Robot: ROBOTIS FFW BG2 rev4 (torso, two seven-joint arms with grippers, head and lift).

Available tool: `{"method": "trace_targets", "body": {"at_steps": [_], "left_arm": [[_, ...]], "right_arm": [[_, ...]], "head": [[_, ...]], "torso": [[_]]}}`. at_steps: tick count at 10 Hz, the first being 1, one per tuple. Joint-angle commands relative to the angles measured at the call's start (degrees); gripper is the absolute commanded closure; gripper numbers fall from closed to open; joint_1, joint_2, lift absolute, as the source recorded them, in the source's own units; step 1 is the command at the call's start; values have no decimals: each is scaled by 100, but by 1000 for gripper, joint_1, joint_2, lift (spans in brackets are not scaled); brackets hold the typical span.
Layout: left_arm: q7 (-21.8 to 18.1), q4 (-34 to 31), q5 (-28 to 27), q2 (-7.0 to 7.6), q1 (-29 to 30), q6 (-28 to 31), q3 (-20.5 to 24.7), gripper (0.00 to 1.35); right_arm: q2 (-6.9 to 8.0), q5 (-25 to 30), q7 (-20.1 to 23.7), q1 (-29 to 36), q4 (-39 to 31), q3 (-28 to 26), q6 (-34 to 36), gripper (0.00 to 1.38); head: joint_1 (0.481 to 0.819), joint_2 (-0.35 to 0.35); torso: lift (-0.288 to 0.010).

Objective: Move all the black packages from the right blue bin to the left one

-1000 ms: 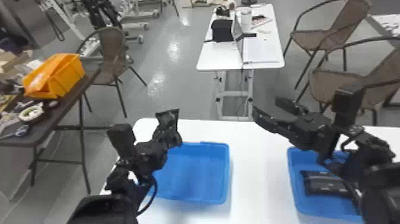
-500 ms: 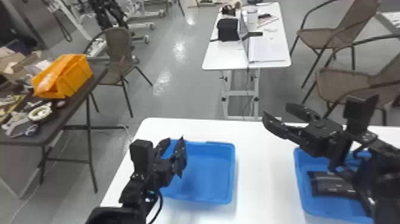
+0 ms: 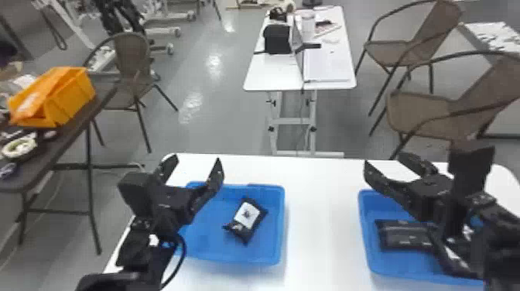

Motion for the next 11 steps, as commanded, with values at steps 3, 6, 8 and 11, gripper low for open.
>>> {"method": "trace_targets", "body": {"at_steps": [3,6,8,11], "left_arm": [[187,-238,290,-15,150,-534,77,140],[195,-238,307,-15,167,-472,24,140],[204,-238,325,-15,167,-454,24,140],[204,-238,386,-15,167,-428,33,140]], "right_arm": [[1,97,-276,579,696,-556,-216,386],[-7,71,-293,605,1276,-723,-268,386],[-16,132,-328,623,1461,-873,-260,386],[-7,159,-654,597,1654,-1093,-242,384]], "head": [[695,73],[695,37],[695,14],[695,-20]], "torso": [[0],[0],[0],[0]]}}
